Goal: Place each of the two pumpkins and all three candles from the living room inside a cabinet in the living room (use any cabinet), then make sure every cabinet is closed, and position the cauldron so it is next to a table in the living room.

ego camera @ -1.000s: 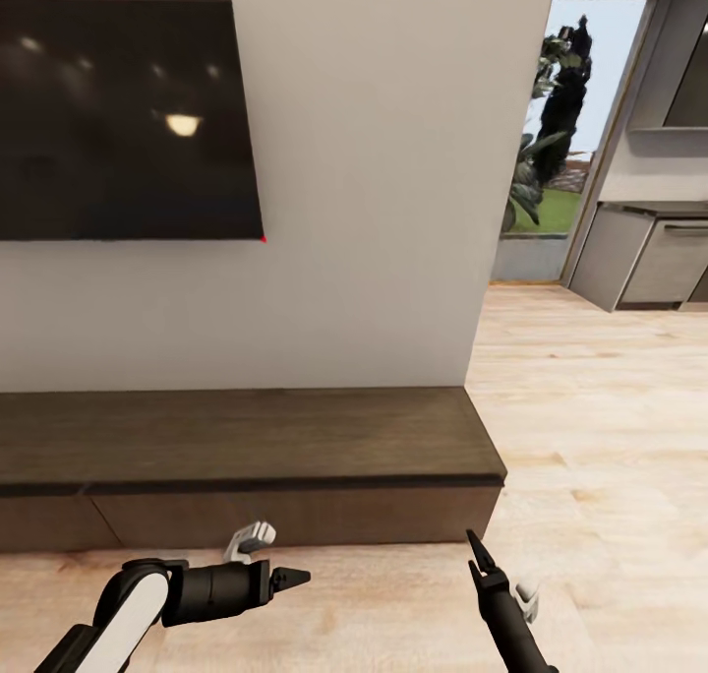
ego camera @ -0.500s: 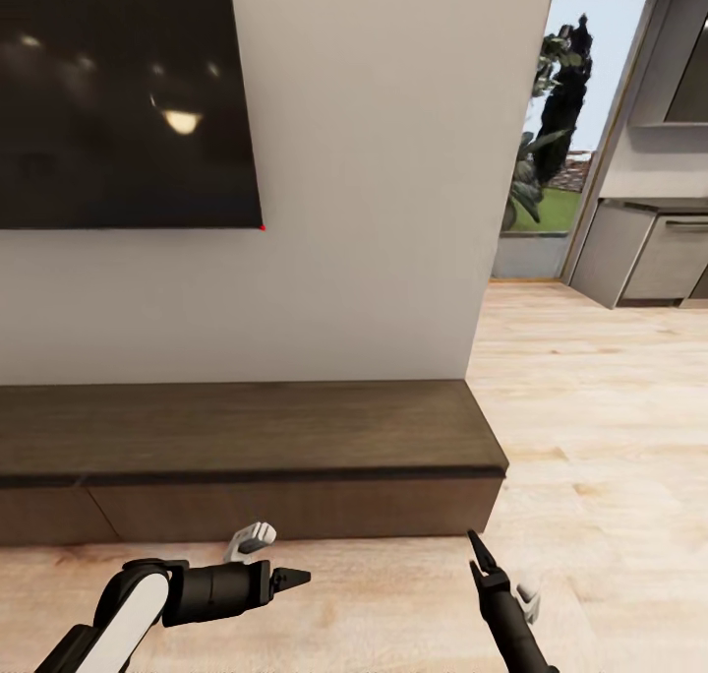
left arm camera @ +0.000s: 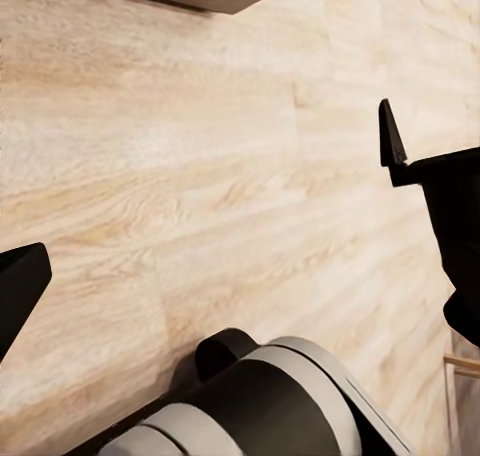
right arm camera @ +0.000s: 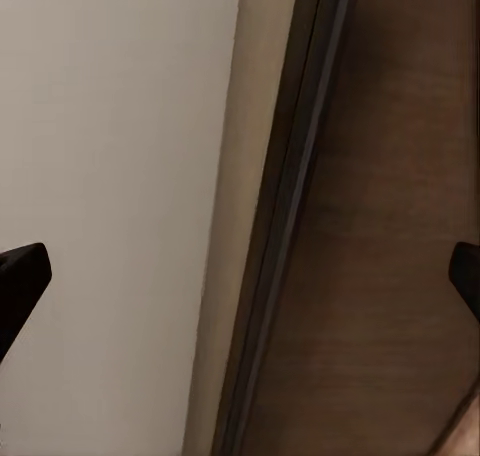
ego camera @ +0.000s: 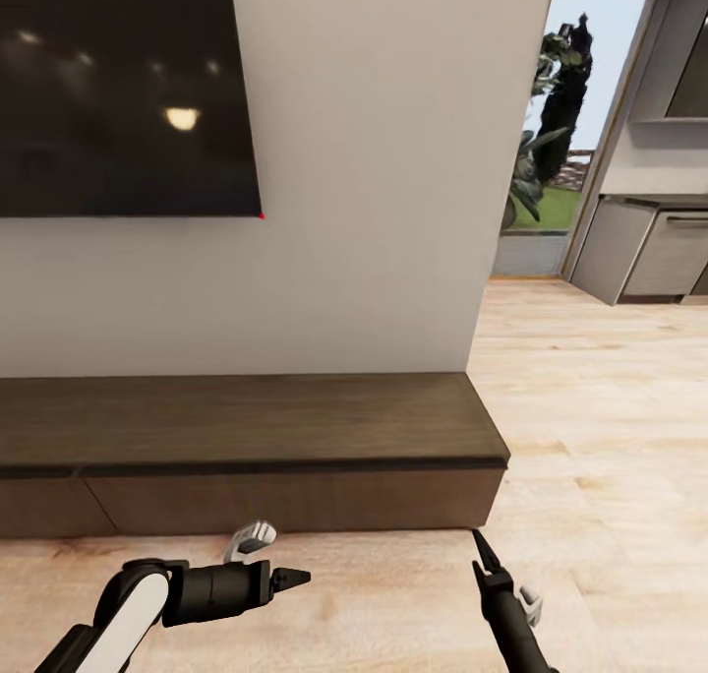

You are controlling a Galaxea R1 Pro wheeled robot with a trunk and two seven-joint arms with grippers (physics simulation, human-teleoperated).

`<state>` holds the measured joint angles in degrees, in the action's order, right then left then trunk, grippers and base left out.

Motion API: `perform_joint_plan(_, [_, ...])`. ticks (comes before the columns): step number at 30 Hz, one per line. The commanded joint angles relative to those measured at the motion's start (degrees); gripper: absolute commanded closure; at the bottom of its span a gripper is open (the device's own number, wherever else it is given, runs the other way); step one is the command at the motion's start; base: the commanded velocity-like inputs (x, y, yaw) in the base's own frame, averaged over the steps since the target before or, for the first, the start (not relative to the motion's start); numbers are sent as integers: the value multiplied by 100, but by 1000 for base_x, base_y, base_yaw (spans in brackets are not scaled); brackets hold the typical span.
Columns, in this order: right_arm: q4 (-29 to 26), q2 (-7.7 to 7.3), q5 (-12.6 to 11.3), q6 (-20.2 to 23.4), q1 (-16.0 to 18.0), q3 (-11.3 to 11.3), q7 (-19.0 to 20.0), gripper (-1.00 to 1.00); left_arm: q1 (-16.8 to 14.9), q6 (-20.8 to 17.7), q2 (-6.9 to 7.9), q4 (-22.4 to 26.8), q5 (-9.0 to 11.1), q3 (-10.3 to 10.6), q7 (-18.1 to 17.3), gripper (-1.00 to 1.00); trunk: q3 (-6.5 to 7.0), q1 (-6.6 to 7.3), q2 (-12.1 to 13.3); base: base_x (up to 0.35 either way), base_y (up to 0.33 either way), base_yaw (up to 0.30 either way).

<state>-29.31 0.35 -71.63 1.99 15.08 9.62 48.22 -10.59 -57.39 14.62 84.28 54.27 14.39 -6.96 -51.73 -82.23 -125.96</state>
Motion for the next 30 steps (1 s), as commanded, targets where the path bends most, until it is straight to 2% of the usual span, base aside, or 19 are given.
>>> perform_joint_plan(1, [3,2,-54,21,4,13,22,-100,-4,-9,2,0,-57,3,-59,-100,-24,-22,-44,0,0,0])
perform_joint_plan(13, [9,4,-123,14,4,18,13,-100,-4,-9,-1,0,-57,3,-59,-100,-239,-285,-525,0,0,0])
perform_joint_plan(19, [9,-13,-462,6,4,14,15,-100,-4,-9,-2,0,-57,4,-59,-100,-329,-395,-726,0,0,0])
perform_joint_plan(23, [8,-14,-513,4,4,12,13,-100,-4,-9,-3,0,-57,9,-59,-100,-329,-395,-726,0,0,0])
perform_joint_plan(30, [4,-16,-534,3,4,13,12,-100,-4,-9,-3,0,-57,51,-59,-100,-454,-549,-1006,0,0,0])
